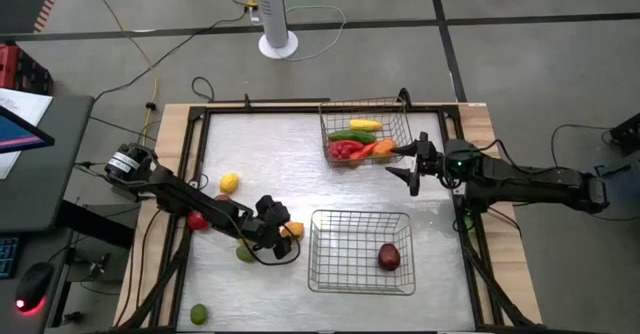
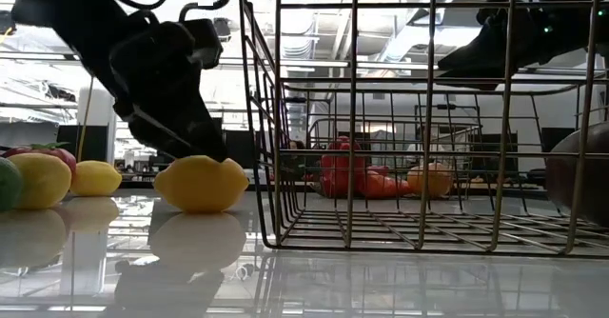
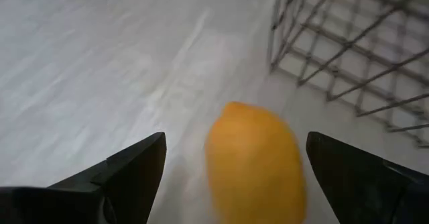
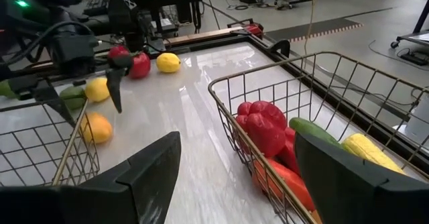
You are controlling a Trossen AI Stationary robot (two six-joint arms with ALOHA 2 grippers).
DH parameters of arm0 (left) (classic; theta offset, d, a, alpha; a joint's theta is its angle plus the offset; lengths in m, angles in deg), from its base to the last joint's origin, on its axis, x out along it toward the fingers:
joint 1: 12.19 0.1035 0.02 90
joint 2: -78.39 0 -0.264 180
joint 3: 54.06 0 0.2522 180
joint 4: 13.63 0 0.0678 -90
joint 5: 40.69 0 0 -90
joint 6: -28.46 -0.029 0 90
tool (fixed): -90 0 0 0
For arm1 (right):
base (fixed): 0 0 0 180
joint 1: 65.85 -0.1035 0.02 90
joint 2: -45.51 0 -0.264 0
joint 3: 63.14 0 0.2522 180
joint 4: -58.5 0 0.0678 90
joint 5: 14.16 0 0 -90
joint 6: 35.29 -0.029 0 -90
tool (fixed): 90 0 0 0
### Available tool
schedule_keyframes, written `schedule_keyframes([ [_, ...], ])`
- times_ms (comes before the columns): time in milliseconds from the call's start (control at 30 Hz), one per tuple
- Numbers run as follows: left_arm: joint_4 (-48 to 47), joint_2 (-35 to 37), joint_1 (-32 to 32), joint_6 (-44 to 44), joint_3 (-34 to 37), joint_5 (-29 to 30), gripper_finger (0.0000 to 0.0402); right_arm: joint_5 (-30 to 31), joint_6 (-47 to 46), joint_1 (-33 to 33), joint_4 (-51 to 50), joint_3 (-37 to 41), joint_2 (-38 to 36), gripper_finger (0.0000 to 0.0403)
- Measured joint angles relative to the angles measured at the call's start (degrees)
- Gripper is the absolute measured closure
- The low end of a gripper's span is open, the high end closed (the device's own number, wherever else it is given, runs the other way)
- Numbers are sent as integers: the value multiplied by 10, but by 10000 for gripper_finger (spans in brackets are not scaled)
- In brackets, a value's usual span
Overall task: Sort produce into baskets
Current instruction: Put the right yellow lemon into the bottom wire basket
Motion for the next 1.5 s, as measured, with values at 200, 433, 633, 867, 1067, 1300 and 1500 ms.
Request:
schedule_keyframes([
  [200,45,0,0,-2,36,-6,58,0,0,0,0,0,0,88],
  [433,48,0,0,-20,38,4,91,0,0,0,0,0,0,88],
  [633,33,0,7,-20,38,-6,152,0,0,0,0,0,0,88],
  [867,31,3,14,-17,38,-34,195,0,0,0,0,0,0,88],
  [1067,-35,62,26,-46,27,-31,194,0,-1,0,0,0,0,88],
  [1300,-112,184,42,-111,-27,65,194,0,-2,0,0,0,0,88],
  [1500,46,197,69,-182,-44,6,194,0,-2,0,1,0,0,88],
])
